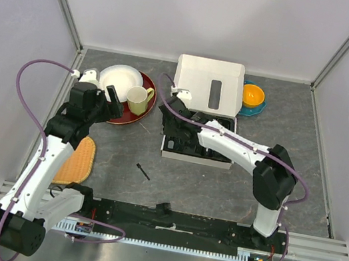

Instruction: Sort the hair-cutting tools

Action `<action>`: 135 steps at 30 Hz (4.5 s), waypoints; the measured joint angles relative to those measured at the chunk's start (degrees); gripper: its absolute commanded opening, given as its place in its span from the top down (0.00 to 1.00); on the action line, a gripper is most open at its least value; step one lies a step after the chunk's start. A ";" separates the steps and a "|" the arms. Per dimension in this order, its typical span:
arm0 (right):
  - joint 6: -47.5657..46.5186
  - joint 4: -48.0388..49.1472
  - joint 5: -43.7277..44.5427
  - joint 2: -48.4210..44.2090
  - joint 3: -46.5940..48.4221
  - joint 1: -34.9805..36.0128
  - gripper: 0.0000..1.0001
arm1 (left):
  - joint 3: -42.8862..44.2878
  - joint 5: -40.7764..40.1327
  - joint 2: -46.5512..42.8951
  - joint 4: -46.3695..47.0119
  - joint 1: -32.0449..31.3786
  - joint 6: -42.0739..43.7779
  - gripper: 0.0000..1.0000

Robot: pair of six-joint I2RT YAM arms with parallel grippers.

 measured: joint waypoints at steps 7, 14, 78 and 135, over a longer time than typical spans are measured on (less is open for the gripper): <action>-11.98 -1.97 -6.86 -2.34 0.61 2.25 0.43 | 1.31 0.02 2.10 -0.39 0.50 0.00 0.18; -16.57 -2.23 -11.30 -1.46 0.59 9.60 0.42 | 2.10 2.10 7.37 -1.11 2.67 -0.04 0.18; -10.99 -11.98 -10.56 17.20 10.21 15.52 1.00 | 3.72 22.91 16.28 -1.25 15.74 -0.81 0.23; 6.47 -3.45 8.37 0.20 -4.70 0.48 1.00 | 3.17 25.46 16.26 -0.31 15.74 -0.85 0.24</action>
